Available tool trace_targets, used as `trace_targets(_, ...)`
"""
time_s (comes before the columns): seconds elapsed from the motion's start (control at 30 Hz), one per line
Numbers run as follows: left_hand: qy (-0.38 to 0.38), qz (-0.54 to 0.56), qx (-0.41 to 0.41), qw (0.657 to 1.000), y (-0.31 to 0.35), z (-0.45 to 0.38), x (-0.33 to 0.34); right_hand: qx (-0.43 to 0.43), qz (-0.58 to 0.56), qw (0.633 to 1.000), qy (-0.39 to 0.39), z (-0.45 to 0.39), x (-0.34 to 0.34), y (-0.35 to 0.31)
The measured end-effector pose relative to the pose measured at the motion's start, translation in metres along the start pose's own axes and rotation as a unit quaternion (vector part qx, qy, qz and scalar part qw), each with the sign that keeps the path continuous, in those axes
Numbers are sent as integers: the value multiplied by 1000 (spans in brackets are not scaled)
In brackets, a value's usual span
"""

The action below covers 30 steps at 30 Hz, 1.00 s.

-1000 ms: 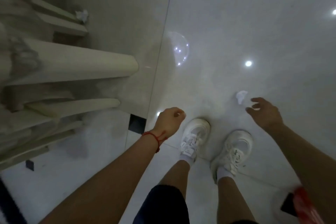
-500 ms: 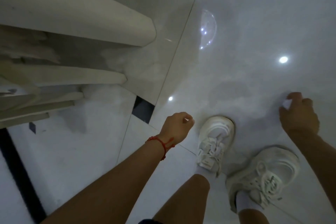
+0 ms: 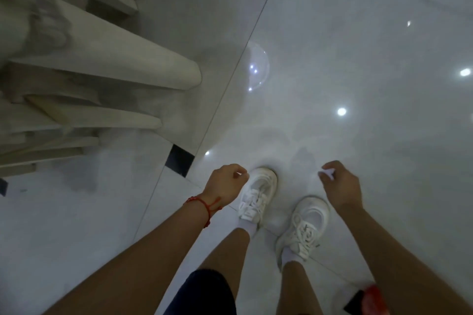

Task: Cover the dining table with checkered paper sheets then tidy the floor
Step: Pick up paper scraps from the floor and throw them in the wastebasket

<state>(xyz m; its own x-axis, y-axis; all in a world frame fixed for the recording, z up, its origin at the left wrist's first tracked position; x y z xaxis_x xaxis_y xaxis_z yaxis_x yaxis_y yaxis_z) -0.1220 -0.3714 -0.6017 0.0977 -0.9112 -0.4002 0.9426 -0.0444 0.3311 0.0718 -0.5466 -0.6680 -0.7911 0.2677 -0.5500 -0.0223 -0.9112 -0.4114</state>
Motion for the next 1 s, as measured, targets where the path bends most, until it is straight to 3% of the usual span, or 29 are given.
trace_targets(0.3, 5, -7, 68, 998, 81, 113, -47, -6, -16, 1000, 9, 104, -114, -48)
trace_targets(0.63, 40, 3, 64, 997, 114, 242, -110, 57, -180, 981, 48, 218, -228, -105)
trace_targets(0.83, 75, 35, 99, 992, 152, 304, -142, 67, -222, 972, 44, 275, -289, -125)
trace_targets(1.0, 109, 125, 103, 981, 165, 334, -164, 79, -239, 966, 49, 308, -320, -126)
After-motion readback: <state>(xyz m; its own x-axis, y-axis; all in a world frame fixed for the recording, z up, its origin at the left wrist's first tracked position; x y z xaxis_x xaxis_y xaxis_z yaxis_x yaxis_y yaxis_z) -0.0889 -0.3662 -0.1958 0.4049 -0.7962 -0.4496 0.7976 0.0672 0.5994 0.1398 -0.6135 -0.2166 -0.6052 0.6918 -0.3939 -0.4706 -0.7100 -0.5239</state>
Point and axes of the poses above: each hand's wrist, its own z-axis away from the middle knuckle, its own x-axis out of the palm, y = z × x, the point moved 7 cm from there along -z, towards the middle knuckle, and after that the axes turned 8 degrees about x, right-handed, at the moved point
